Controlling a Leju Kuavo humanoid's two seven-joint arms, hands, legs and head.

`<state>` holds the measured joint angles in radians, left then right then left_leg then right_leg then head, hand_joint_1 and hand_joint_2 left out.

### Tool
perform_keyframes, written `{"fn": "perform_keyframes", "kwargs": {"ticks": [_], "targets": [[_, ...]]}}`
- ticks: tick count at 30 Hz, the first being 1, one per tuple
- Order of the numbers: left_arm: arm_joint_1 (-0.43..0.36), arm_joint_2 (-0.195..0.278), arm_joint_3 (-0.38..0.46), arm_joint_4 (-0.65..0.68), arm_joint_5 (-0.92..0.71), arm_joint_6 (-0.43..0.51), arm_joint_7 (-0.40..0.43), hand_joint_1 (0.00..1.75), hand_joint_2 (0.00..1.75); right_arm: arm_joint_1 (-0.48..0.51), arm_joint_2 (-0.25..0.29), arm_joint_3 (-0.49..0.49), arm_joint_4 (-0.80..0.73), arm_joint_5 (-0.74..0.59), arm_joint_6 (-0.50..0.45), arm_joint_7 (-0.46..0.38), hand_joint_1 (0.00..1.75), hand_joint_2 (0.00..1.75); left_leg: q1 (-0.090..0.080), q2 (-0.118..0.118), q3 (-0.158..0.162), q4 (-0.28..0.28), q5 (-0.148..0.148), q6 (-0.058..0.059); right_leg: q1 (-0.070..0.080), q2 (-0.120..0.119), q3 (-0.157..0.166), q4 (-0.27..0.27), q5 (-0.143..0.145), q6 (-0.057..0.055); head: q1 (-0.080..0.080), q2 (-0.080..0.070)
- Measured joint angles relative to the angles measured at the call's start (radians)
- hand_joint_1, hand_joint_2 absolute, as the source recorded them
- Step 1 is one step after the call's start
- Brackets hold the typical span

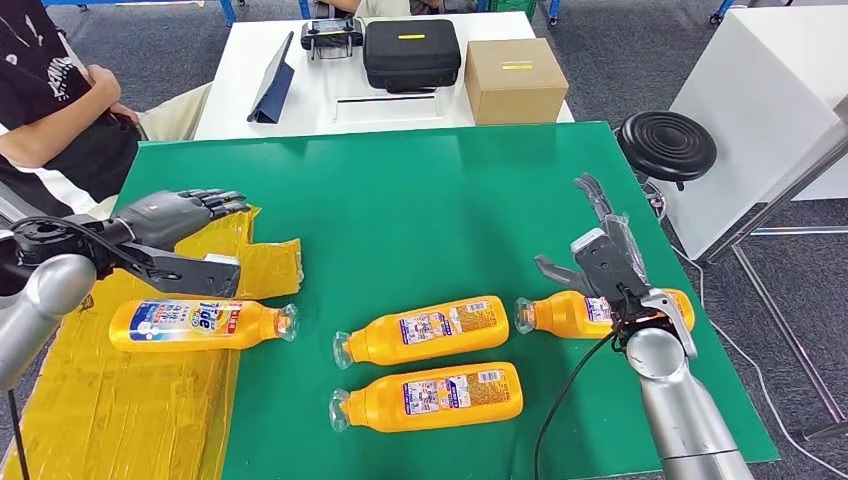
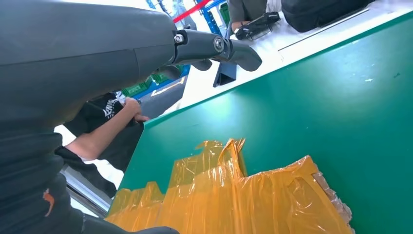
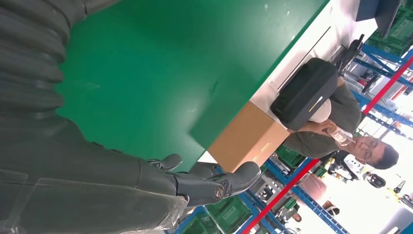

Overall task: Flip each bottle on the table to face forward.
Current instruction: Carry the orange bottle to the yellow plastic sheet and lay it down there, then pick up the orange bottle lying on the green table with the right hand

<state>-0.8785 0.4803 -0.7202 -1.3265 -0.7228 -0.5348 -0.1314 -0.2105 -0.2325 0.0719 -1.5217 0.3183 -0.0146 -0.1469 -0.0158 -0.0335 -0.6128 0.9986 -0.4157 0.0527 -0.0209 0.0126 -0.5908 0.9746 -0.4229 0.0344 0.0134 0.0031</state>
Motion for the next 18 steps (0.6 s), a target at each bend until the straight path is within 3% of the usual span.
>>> {"fn": "perform_keyframes", "kwargs": {"ticks": [8, 14, 18], "targets": [[0.057, -0.041, 0.093, -0.012, 0.249, 0.100, -0.008, 0.00, 1.75, -0.002, -0.044, -0.017, 0.000, 0.124, 0.025, 0.046, 0.00, 1.75, -0.001, 0.000, 0.000, 0.000, 0.000, 0.000, -0.001, 0.000, 0.000, 0.000, 0.000, 0.000, 0.000, 0.000], [0.228, -0.129, 0.203, -0.014, 0.402, 0.249, -0.061, 0.00, 1.75, -0.063, -0.176, -0.036, 0.014, 0.234, 0.182, 0.085, 0.00, 1.75, -0.004, 0.000, 0.000, 0.000, 0.000, 0.000, -0.004, 0.000, 0.000, 0.000, 0.000, 0.000, 0.000, 0.000], [0.316, -0.168, 0.245, -0.016, 0.415, 0.280, -0.076, 0.00, 1.75, -0.092, -0.250, -0.056, 0.024, 0.239, 0.237, 0.081, 0.00, 1.75, -0.004, 0.000, -0.001, 0.000, 0.000, 0.001, -0.004, 0.000, 0.000, -0.001, 0.000, 0.000, 0.000, 0.000]]}}
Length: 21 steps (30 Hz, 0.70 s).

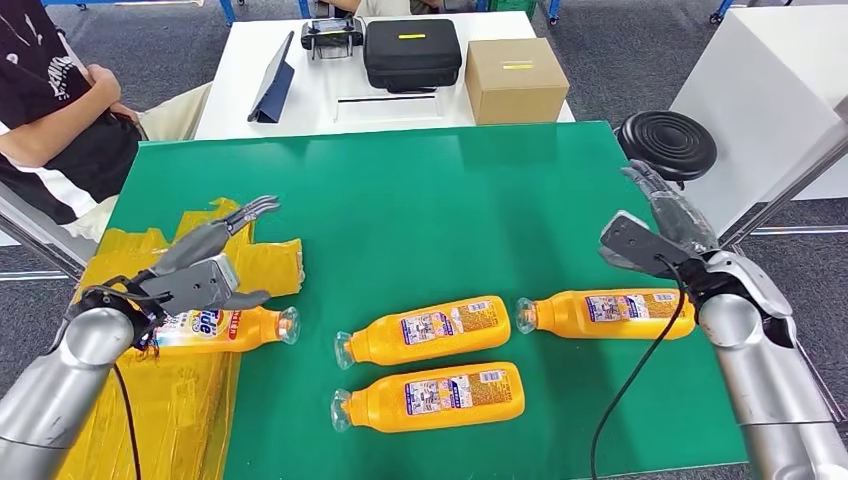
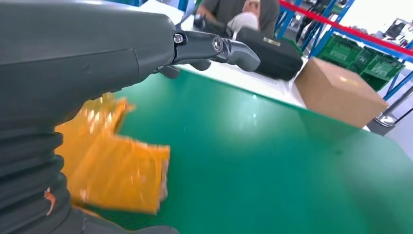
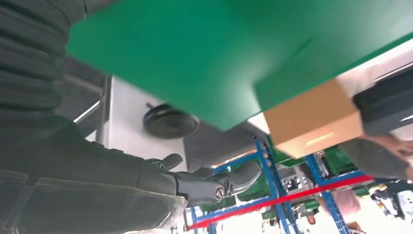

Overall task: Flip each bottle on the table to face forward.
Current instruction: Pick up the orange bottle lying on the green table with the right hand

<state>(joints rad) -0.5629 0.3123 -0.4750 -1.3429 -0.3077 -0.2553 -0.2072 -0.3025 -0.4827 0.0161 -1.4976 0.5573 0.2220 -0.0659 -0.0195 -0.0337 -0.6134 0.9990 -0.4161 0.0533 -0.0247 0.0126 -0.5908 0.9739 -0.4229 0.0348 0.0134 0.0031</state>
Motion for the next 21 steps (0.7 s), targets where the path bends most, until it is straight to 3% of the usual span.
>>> {"fn": "perform_keyframes", "kwargs": {"ticks": [6, 11, 15, 21], "targets": [[0.088, -0.053, 0.054, -0.004, 0.027, 0.020, -0.016, 0.00, 1.75, -0.040, -0.121, 0.003, 0.009, -0.010, 0.148, 0.001, 0.00, 1.75, 0.000, -0.001, -0.001, 0.000, 0.000, 0.000, 0.000, -0.001, 0.000, 0.000, 0.000, 0.000, 0.000, 0.000], [0.118, -0.105, 0.087, 0.026, 0.048, 0.032, -0.047, 0.00, 1.75, -0.237, -0.248, 0.063, 0.091, -0.070, 0.354, -0.026, 0.00, 1.75, 0.000, -0.001, -0.001, 0.000, 0.001, 0.002, 0.000, -0.001, -0.001, 0.000, 0.001, 0.001, 0.000, 0.000], [0.125, -0.144, 0.107, 0.051, 0.057, 0.031, -0.055, 0.00, 1.75, -0.328, -0.339, 0.142, 0.132, -0.164, 0.448, -0.049, 0.00, 1.75, 0.000, -0.008, -0.002, 0.001, 0.002, 0.003, 0.000, -0.009, 0.000, 0.000, 0.000, 0.001, 0.000, 0.000], [0.144, -0.171, 0.131, 0.072, 0.069, 0.021, -0.061, 0.00, 1.75, -0.357, -0.465, 0.225, 0.129, -0.339, 0.571, -0.057, 0.00, 1.75, 0.000, -0.008, -0.004, 0.001, 0.002, 0.003, 0.000, -0.010, -0.001, 0.000, 0.000, 0.001, 0.000, 0.000]]}}
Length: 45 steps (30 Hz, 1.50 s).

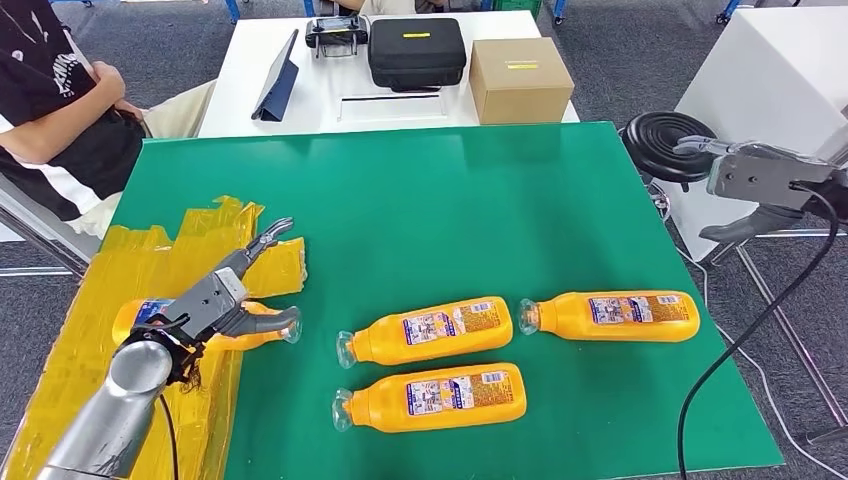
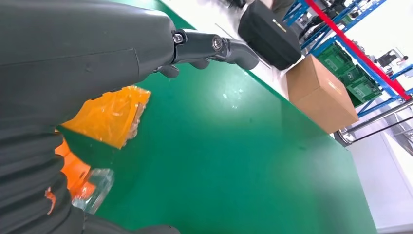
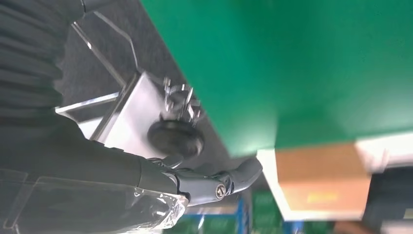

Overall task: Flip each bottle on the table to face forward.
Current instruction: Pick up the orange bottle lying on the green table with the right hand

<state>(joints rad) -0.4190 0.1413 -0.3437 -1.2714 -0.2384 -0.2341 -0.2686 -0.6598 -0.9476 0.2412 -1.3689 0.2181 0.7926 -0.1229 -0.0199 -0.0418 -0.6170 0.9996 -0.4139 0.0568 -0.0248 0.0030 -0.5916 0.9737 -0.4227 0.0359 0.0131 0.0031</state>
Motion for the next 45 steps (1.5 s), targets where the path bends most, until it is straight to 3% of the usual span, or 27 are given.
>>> {"fn": "perform_keyframes", "kwargs": {"ticks": [5, 9, 21, 31, 40, 45], "targets": [[0.014, -0.012, 0.026, 0.015, 0.018, -0.012, -0.010, 0.00, 1.75, 0.095, -0.091, 0.037, -0.068, -0.062, -0.043, 0.030, 0.00, 1.75, 0.001, -0.002, 0.000, 0.000, 0.000, 0.000, 0.001, -0.002, 0.000, 0.000, -0.001, 0.000, 0.000, 0.000], [0.015, -0.022, 0.052, 0.029, 0.070, -0.029, -0.010, 0.00, 1.75, 0.197, -0.122, 0.051, -0.109, -0.049, -0.082, 0.038, 0.00, 1.75, 0.001, 0.000, 0.000, 0.000, 0.000, 0.000, 0.001, -0.002, 0.000, 0.000, -0.001, 0.001, 0.000, 0.000], [0.014, -0.054, 0.107, 0.063, 0.210, -0.055, 0.014, 0.00, 1.75, 0.395, -0.125, 0.044, -0.144, 0.073, -0.126, 0.037, 0.00, 1.75, 0.001, 0.000, 0.000, 0.000, 0.000, 0.000, 0.002, -0.002, 0.000, 0.000, -0.001, 0.001, 0.000, 0.000], [0.008, -0.066, 0.126, 0.086, 0.251, -0.064, 0.024, 0.00, 1.75, 0.485, -0.044, 0.020, -0.118, 0.229, -0.228, 0.017, 0.00, 1.75, 0.001, 0.001, 0.001, 0.000, 0.000, 0.000, 0.002, -0.001, 0.000, 0.000, -0.001, 0.001, 0.000, 0.000], [0.009, -0.081, 0.125, 0.106, 0.231, -0.067, 0.005, 0.00, 1.75, 0.457, 0.091, 0.035, 0.041, 0.424, -0.421, -0.019, 0.00, 1.75, 0.001, 0.001, 0.000, 0.000, 0.000, 0.000, 0.002, -0.001, 0.000, 0.000, -0.001, 0.001, 0.000, 0.000], [0.010, -0.085, 0.125, 0.121, 0.230, -0.065, -0.004, 0.00, 1.75, 0.456, 0.182, 0.036, 0.100, 0.514, -0.514, 0.000, 0.00, 1.75, 0.001, 0.001, 0.000, 0.000, 0.000, 0.000, 0.002, -0.001, 0.000, 0.000, -0.001, 0.001, 0.000, 0.000]]}}
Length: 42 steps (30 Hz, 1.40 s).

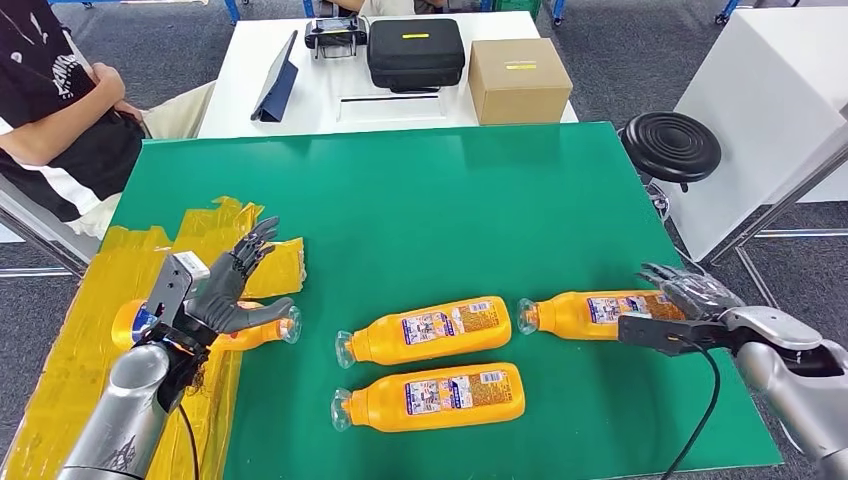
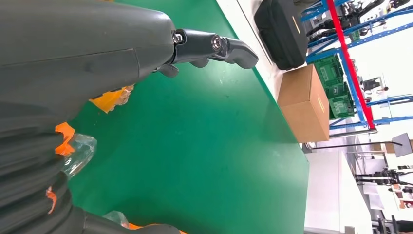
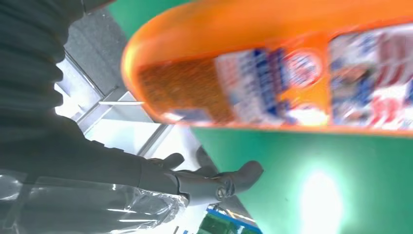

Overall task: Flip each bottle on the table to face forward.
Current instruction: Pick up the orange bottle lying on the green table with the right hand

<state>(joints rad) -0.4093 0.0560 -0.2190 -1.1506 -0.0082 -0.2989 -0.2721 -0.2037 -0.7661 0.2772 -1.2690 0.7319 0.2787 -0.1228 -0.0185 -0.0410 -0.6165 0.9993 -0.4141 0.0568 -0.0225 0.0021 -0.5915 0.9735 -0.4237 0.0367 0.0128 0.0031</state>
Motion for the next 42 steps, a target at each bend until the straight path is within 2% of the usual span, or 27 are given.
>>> {"fn": "perform_keyframes", "kwargs": {"ticks": [10, 21, 22, 23, 26, 27, 33, 42], "targets": [[-0.003, -0.021, 0.000, 0.034, -0.013, -0.003, -0.001, 0.00, 1.75, 0.028, 0.112, -0.019, 0.060, 0.050, -0.039, 0.002, 0.00, 1.75, 0.000, 0.000, 0.001, 0.000, 0.000, 0.000, 0.000, 0.000, 0.000, 0.000, 0.000, 0.000, 0.000, 0.000], [-0.042, -0.045, -0.006, 0.075, -0.013, -0.010, 0.013, 0.00, 1.75, 0.042, 0.141, -0.066, 0.062, 0.064, 0.029, 0.013, 0.00, 1.75, 0.000, 0.000, 0.004, 0.001, 0.000, 0.000, 0.000, 0.001, 0.004, 0.000, 0.000, 0.000, 0.000, 0.000], [-0.045, -0.046, -0.007, 0.077, -0.013, -0.010, 0.013, 0.00, 1.75, 0.042, 0.141, -0.068, 0.062, 0.064, 0.029, 0.013, 0.05, 1.75, 0.000, 0.000, 0.004, 0.001, 0.000, 0.000, 0.000, 0.001, 0.004, 0.000, 0.000, 0.000, 0.000, 0.000], [-0.047, -0.047, -0.008, 0.079, -0.013, -0.010, 0.013, 0.00, 1.75, 0.043, 0.142, -0.070, 0.062, 0.064, 0.030, 0.013, 0.31, 1.75, 0.000, 0.000, 0.004, 0.001, 0.000, 0.000, 0.000, 0.001, 0.004, 0.000, 0.000, 0.000, 0.000, 0.000], [-0.049, -0.048, -0.010, 0.085, -0.013, -0.011, 0.014, 0.00, 1.75, 0.045, 0.145, -0.075, 0.062, 0.066, 0.033, 0.013, 1.41, 1.75, 0.000, 0.000, 0.005, 0.001, 0.000, 0.000, 0.000, 0.001, 0.004, 0.000, 0.000, 0.000, 0.000, 0.000], [-0.050, -0.049, -0.011, 0.087, -0.013, -0.011, 0.014, 0.00, 1.75, 0.046, 0.146, -0.076, 0.062, 0.066, 0.035, 0.014, 1.57, 1.75, 0.000, 0.000, 0.005, 0.001, 0.000, 0.000, 0.000, 0.001, 0.004, 0.000, 0.000, 0.000, 0.000, 0.000], [-0.050, -0.050, -0.014, 0.094, -0.010, -0.014, 0.015, 0.00, 1.75, 0.063, 0.139, -0.090, 0.058, 0.059, 0.048, 0.018, 1.75, 1.75, 0.000, 0.000, 0.006, 0.001, 0.000, 0.000, 0.000, 0.001, 0.005, -0.001, 0.000, 0.000, 0.001, 0.000], [-0.050, -0.050, -0.014, 0.108, -0.010, -0.015, 0.014, 0.00, 1.75, 0.086, 0.136, -0.109, 0.043, 0.053, 0.041, 0.020, 1.75, 1.75, 0.000, 0.000, 0.007, 0.001, 0.000, 0.000, 0.000, 0.001, 0.007, -0.001, 0.000, 0.000, 0.000, 0.000]]}}
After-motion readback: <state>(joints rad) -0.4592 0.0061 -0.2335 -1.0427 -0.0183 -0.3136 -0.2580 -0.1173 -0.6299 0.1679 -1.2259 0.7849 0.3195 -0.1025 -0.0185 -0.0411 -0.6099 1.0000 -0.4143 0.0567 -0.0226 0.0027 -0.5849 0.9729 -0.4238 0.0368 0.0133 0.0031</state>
